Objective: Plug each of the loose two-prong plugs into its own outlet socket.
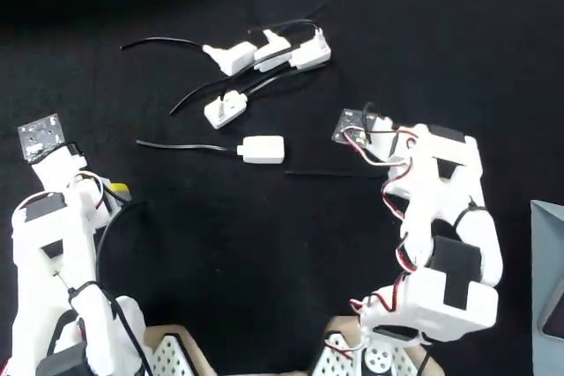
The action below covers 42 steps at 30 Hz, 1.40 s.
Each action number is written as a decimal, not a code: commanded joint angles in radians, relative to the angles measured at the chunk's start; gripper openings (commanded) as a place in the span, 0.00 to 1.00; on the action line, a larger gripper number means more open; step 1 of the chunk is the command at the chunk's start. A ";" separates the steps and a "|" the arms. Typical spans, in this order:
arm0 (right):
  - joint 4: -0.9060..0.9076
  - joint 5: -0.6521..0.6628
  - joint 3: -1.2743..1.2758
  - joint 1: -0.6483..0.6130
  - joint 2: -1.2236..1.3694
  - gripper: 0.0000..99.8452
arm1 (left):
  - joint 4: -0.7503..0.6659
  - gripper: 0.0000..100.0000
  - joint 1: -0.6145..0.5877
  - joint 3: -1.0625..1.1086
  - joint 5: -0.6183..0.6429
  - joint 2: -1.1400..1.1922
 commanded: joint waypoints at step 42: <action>-0.083 -0.083 0.136 0.006 -0.067 0.28 | -0.041 0.29 0.013 -0.012 -0.002 -0.020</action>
